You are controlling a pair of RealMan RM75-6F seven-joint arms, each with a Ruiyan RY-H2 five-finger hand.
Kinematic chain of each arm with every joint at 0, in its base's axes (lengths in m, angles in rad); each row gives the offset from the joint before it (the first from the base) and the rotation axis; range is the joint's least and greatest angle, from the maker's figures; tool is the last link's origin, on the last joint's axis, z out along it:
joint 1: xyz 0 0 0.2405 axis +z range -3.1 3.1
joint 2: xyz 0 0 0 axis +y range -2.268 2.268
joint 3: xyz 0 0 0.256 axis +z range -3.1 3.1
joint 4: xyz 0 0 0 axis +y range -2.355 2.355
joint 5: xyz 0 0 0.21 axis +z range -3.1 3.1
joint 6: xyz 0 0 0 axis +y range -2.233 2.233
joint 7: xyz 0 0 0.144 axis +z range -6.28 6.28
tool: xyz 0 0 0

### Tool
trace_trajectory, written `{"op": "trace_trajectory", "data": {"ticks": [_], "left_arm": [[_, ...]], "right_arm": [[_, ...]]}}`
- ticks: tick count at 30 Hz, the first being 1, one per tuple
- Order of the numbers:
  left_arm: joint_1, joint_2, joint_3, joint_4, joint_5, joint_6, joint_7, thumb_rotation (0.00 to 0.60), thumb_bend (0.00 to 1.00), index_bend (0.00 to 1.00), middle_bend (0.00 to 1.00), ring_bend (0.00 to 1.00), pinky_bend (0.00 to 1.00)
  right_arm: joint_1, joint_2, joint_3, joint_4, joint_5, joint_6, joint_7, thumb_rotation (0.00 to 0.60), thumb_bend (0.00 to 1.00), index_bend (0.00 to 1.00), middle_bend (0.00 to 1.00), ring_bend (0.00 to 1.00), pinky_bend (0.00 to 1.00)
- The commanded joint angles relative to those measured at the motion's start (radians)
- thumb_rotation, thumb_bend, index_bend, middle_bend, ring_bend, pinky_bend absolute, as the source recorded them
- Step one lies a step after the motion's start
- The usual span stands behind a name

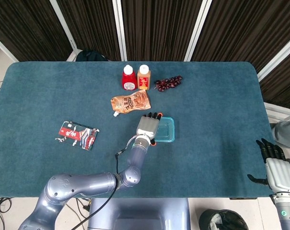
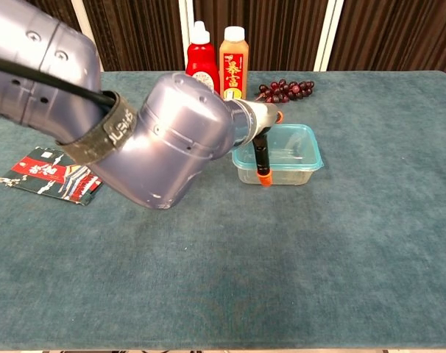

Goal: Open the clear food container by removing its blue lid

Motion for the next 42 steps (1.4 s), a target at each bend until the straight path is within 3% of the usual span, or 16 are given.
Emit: {"op": "trace_trajectory", "data": {"ticks": [1, 7, 14, 22, 29, 42], "left_arm": [[0.016, -0.004, 0.025, 0.004, 0.076, -0.020, -0.049, 0.600, 0.05, 0.08, 0.25, 0.20, 0.41], [0.084, 0.065, 0.096, -0.071, 0.216, -0.082, -0.121, 0.600, 0.05, 0.08, 0.25, 0.20, 0.41], [0.173, 0.211, 0.184, -0.187, 0.424, -0.239, -0.253, 0.600, 0.05, 0.08, 0.25, 0.20, 0.40], [0.257, 0.282, 0.198, -0.233, 0.630, -0.327, -0.471, 0.600, 0.05, 0.08, 0.25, 0.20, 0.39], [0.294, 0.287, 0.202, -0.228, 0.741, -0.347, -0.616, 0.600, 0.05, 0.08, 0.24, 0.20, 0.39], [0.261, 0.307, 0.228, -0.267, 0.821, -0.336, -0.687, 0.600, 0.05, 0.08, 0.23, 0.20, 0.39]], "right_arm": [[-0.001, 0.002, -0.001, 0.000, -0.002, 0.002, 0.000, 0.600, 0.19, 0.00, 0.00, 0.00, 0.00], [-0.004, 0.007, -0.005, -0.004, -0.014, 0.011, -0.005, 0.600, 0.19, 0.00, 0.00, 0.00, 0.00], [-0.004, 0.012, -0.014, -0.033, -0.031, 0.019, -0.050, 0.600, 0.19, 0.00, 0.00, 0.00, 0.00], [0.014, -0.035, -0.034, -0.086, -0.086, 0.022, -0.170, 0.600, 0.19, 0.00, 0.00, 0.00, 0.00], [0.051, -0.142, -0.051, -0.104, -0.092, -0.028, -0.303, 0.600, 0.19, 0.00, 0.00, 0.00, 0.00], [0.095, -0.363, -0.046, -0.123, -0.058, -0.065, -0.433, 0.600, 0.19, 0.00, 0.00, 0.00, 0.00]]}}
